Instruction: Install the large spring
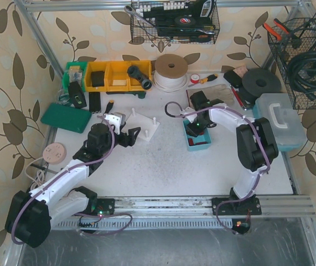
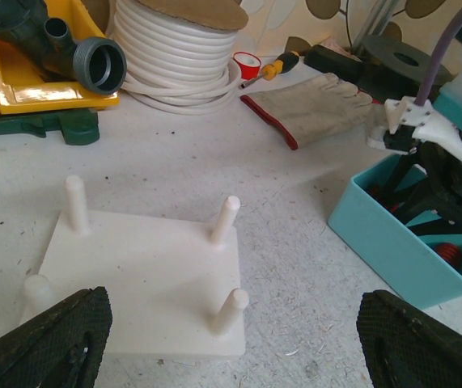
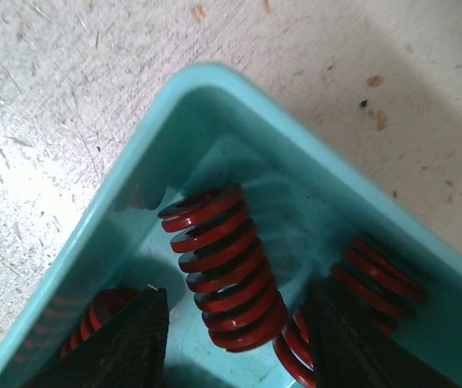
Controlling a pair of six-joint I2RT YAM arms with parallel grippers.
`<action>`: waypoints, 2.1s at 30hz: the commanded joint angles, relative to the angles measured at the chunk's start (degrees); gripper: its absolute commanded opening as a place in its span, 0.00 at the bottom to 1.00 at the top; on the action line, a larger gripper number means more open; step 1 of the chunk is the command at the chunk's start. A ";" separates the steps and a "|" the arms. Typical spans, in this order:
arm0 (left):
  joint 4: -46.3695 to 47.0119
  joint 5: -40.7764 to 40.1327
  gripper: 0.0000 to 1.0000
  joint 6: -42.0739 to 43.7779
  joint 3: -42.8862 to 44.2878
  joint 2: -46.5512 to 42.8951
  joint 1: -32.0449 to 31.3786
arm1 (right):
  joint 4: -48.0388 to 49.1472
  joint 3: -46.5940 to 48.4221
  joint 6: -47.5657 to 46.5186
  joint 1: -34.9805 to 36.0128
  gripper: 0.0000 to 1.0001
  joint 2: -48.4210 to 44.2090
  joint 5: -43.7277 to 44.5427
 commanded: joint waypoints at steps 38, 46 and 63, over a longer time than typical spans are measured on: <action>-0.40 -1.62 0.86 2.34 0.82 -1.97 -1.54 | -1.95 7.06 0.05 0.14 0.13 3.97 0.87; 1.39 2.82 0.88 2.77 1.60 0.28 -1.56 | -2.79 6.84 2.25 0.15 0.09 -0.63 -0.65; 1.18 5.51 0.90 -2.92 5.40 5.70 -2.62 | 0.27 2.98 13.54 -2.16 0.08 -14.85 11.34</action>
